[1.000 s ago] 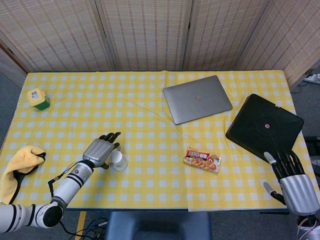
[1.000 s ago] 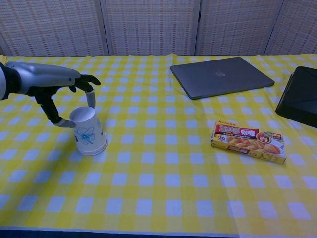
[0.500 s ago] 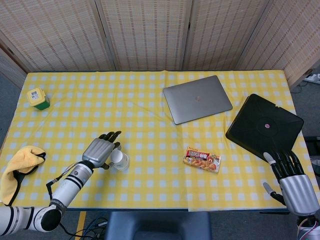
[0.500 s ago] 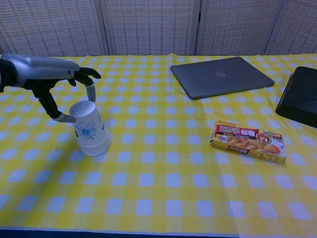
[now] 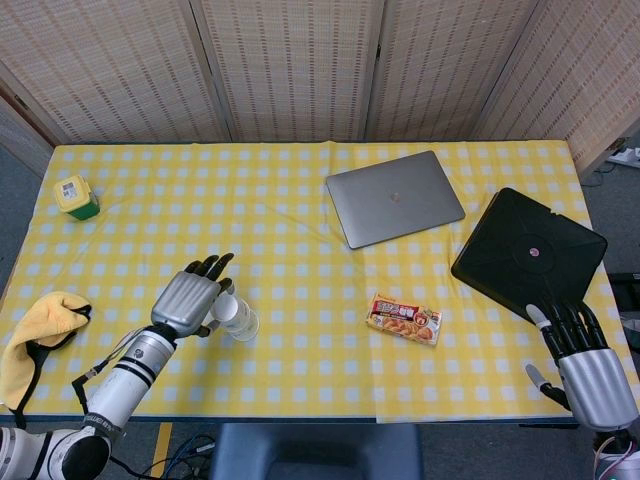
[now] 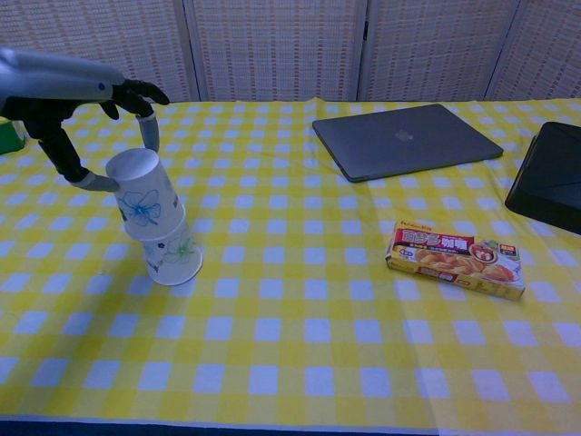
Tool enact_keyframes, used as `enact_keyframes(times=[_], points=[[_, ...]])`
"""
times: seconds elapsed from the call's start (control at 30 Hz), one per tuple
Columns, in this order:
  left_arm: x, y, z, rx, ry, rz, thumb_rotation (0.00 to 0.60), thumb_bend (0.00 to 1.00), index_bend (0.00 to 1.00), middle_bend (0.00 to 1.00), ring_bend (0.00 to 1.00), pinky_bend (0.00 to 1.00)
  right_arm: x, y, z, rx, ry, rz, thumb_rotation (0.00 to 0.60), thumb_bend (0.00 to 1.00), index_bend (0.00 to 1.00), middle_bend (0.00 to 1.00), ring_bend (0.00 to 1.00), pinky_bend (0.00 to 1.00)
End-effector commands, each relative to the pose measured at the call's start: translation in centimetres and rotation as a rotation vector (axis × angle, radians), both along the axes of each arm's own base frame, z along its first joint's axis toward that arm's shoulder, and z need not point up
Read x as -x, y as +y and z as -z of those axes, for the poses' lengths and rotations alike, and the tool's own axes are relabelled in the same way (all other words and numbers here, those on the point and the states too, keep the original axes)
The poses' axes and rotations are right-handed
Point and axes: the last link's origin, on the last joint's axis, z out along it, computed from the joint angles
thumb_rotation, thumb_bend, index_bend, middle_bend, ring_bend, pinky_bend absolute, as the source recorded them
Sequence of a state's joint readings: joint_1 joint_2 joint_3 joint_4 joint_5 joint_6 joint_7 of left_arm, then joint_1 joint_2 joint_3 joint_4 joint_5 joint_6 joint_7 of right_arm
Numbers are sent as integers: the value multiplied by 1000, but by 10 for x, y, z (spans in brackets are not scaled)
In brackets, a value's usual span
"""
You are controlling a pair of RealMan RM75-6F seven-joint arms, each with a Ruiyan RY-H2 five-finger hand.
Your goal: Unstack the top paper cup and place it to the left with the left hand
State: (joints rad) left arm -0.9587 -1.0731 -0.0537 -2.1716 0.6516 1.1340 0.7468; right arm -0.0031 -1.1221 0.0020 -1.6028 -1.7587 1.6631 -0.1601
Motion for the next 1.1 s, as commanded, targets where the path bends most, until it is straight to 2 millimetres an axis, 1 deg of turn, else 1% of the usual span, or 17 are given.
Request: enact_keyframes(times=[0.03,0.13,0.23,0.37,0.47,0.73,1.1], points=[[-4,-5,-15,-32,13,-8,600,322,396,0,0,183,0,0,1,-2,2,-1,600,221,59,0,0,0],[-2,-9,-25,-47,12,-20,600,322,396,0,0,183,0,0,2,-4,5,0,600,221,59,0,0,0],[3,-11,-33,-64,17,-33,600,322,397,0,0,183,0,-1,3,-6,10,1,600,221,59,0,0,0],[17,-12,-43,-82,15,-63,600,322,401,0,0,183,-1,-1,6,-8,16,3,600,221,59,0,0,0],[29,-12,-45,-78,2,-83,600,322,402,0,0,183,-1,-2,7,-10,20,5,600,221,59,0,0,0],[65,-11,-32,-35,-23,-126,600,322,405,0,0,183,-1,-4,10,-13,28,12,600,221,59,0,0,0],[93,-4,-10,2,-54,-134,600,321,405,0,0,183,-1,-4,11,-16,23,19,600,221,59,0,0,0]])
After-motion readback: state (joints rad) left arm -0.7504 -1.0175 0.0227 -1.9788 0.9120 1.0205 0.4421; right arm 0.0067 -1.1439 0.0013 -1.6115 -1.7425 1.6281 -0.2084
